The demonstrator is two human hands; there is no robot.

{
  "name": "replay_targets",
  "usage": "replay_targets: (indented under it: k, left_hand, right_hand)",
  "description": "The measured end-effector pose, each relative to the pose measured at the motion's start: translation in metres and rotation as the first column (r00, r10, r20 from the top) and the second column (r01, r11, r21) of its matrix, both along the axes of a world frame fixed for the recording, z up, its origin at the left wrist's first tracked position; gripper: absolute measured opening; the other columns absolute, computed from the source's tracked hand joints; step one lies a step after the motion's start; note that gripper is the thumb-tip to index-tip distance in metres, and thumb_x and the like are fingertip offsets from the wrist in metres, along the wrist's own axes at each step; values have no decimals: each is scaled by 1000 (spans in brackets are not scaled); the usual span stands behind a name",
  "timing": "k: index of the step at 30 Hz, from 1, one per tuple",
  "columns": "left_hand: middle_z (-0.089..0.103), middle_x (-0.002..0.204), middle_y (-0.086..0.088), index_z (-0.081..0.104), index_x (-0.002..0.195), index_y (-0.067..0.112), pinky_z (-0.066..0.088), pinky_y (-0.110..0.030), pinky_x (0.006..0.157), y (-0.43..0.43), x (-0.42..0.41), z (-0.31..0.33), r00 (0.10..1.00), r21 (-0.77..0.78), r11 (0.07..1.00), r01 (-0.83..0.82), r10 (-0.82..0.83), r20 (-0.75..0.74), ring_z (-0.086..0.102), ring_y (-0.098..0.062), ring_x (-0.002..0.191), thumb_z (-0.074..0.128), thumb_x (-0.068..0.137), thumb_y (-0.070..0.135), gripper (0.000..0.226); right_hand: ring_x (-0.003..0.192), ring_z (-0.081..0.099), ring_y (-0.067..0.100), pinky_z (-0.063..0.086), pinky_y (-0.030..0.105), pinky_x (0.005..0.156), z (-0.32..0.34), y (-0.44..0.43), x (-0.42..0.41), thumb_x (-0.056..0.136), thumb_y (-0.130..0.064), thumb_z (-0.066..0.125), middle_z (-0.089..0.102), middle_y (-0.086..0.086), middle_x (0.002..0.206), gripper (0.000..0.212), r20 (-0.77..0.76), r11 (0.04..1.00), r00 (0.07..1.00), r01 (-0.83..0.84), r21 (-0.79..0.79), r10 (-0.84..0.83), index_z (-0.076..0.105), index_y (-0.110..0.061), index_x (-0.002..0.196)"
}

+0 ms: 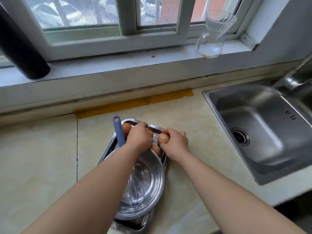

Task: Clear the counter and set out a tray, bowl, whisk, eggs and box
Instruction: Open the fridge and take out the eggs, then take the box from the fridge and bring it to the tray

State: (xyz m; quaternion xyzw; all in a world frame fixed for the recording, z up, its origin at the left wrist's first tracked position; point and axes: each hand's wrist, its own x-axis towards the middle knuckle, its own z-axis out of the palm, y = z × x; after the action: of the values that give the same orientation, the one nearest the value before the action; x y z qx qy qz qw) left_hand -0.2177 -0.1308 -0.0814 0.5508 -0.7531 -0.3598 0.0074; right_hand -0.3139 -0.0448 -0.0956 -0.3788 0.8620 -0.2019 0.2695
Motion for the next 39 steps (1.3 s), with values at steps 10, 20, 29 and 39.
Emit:
replay_targets:
  k: [10, 20, 29, 39]
  left_hand:
    - [67, 107, -12, 54, 129, 9, 50, -28, 77, -1, 3, 7, 1000, 6, 1000, 28, -28, 4, 63, -25, 98, 52, 88, 5, 41]
    - [60, 130, -8, 55, 131, 8, 48, -32, 94, 30, -25, 56, 967, -69, 996, 48, -64, -247, 59, -25, 114, 50, 92, 10, 39]
    - [66, 118, -4, 64, 121, 11, 48, -24, 82, 121, -88, 96, 870, -91, 965, 246, -261, -418, 63, -19, 104, 52, 92, 14, 32]
    - [70, 95, -3, 70, 108, 9, 45, -16, 61, 301, -168, 125, 727, -77, 846, 527, -496, -474, 64, -19, 80, 53, 88, 12, 26]
  right_hand:
    - [123, 47, 25, 40, 36, 105, 1, 3, 3, 85, -31, 61, 64, 2, 122, 35, 117, 996, 990, 79, -40, -74, 63, -25, 120]
    - [121, 54, 18, 40, 27, 101, 44, 45, -28, 91, -14, 57, 59, 3, 132, 39, 159, 949, 960, 259, -180, -232, 56, -13, 130]
    - [113, 59, 20, 44, 26, 94, 87, 146, -71, 92, -14, 53, 65, 6, 123, 32, 144, 792, 856, 514, -329, -496, 62, -9, 122]
    - [110, 62, 22, 44, 25, 92, 122, 356, -106, 94, -13, 53, 67, 11, 118, 28, 118, 511, 604, 749, -423, -788, 65, -5, 118]
